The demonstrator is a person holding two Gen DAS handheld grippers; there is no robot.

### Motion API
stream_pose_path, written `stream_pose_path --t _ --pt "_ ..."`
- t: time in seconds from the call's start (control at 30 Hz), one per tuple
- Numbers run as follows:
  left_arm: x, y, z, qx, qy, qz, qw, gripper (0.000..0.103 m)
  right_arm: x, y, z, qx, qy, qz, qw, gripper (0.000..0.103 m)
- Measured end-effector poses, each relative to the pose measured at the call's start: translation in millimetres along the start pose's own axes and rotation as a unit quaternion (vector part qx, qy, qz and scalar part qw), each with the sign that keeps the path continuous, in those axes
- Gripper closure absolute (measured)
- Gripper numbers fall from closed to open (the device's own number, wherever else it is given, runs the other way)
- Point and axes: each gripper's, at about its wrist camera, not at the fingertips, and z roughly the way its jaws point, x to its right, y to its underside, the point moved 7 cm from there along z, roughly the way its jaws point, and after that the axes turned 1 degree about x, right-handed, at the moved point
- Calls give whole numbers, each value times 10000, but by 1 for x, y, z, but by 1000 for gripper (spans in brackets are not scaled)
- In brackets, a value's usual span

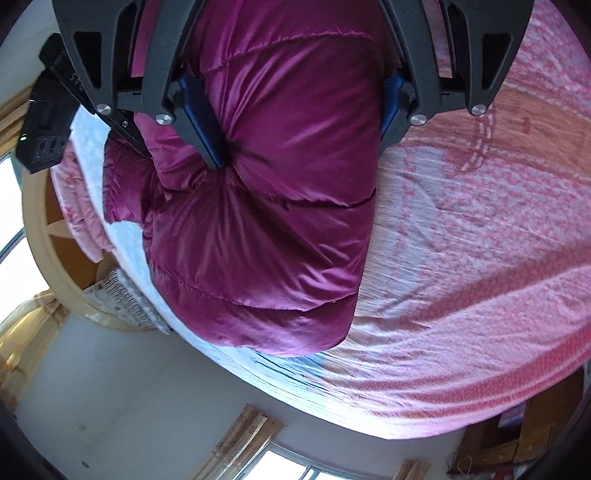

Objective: Fold large clothes

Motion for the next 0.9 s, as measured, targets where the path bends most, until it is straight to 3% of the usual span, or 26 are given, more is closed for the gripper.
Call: stream_pose_path --t 0.17,0.3,0.4,0.6,0.9 --pt "15 3 -5 258 -575 365 9973 50 -10 3 5 -94 -70 -212 9997 49" --pt "27 13 -22 420 -1016 763 9910 60 -23 11 0 -69 130 -416 9990 62" --pt "21 24 -39 479 -1217 884 9875 61 -32 23 -10 -24 266 -451 9986 67" --pt "19 47 -68 581 -1548 1098 9801 61 -38 48 -35 185 69 -74 9998 72" --pt "7 55 -104 811 -1801 1044 9747 61 -62 55 -54 221 -177 -225 9993 76"
